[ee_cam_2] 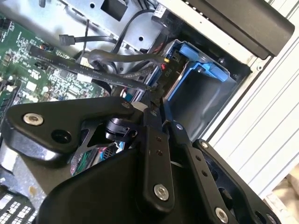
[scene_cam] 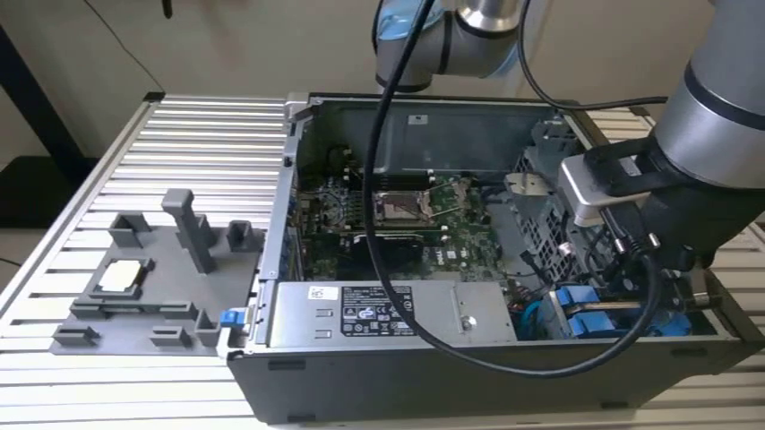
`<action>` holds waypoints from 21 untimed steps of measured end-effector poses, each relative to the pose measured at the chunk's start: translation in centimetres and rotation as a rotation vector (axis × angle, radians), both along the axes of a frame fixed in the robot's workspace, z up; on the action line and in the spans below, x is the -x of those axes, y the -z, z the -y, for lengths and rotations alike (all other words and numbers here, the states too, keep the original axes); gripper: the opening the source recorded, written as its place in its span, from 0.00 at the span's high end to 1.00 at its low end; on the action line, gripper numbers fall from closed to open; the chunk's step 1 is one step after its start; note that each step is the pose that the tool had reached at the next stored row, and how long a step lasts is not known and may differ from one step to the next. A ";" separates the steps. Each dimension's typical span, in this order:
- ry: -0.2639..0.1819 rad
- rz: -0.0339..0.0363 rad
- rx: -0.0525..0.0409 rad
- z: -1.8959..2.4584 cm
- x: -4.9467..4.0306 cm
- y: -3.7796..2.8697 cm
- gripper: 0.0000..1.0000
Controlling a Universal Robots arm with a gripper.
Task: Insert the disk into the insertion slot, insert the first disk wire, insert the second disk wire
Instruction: 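Insert the second disk wire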
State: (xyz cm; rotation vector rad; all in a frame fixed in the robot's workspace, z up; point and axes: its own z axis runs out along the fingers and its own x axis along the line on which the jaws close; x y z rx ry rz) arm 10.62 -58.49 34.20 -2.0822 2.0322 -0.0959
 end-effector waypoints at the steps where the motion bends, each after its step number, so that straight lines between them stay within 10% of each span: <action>1: 0.001 0.0032 0.0001 -0.03 0.01 0.05 0.84; 7: 0.005 0.0173 -0.0002 -0.20 0.20 0.49 0.84; 21: 0.009 0.0204 0.0010 -0.25 0.35 1.19 0.84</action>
